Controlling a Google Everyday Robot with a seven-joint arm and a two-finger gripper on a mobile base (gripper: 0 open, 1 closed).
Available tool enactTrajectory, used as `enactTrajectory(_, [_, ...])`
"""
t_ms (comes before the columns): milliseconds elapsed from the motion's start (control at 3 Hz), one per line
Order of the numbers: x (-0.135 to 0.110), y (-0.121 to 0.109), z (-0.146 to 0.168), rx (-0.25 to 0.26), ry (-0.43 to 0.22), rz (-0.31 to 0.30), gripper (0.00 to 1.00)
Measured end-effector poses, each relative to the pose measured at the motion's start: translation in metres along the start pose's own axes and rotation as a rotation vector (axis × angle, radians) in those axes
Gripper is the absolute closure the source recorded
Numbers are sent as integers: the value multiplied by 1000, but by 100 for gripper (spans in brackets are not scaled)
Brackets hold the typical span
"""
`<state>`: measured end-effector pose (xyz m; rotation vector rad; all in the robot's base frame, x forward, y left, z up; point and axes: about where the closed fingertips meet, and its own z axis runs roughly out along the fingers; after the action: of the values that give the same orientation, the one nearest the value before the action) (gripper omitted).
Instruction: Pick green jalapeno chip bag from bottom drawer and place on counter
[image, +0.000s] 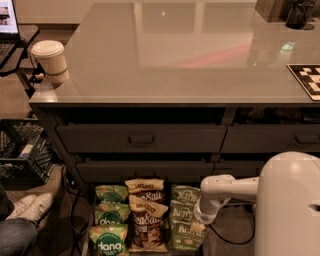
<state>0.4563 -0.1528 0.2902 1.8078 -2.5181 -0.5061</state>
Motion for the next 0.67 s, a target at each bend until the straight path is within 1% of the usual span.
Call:
enactTrajectory(333, [-6,16,-24,26,-24,-8,100])
enactTrajectory(667, [-9,32,-57,74,-42,-12,100])
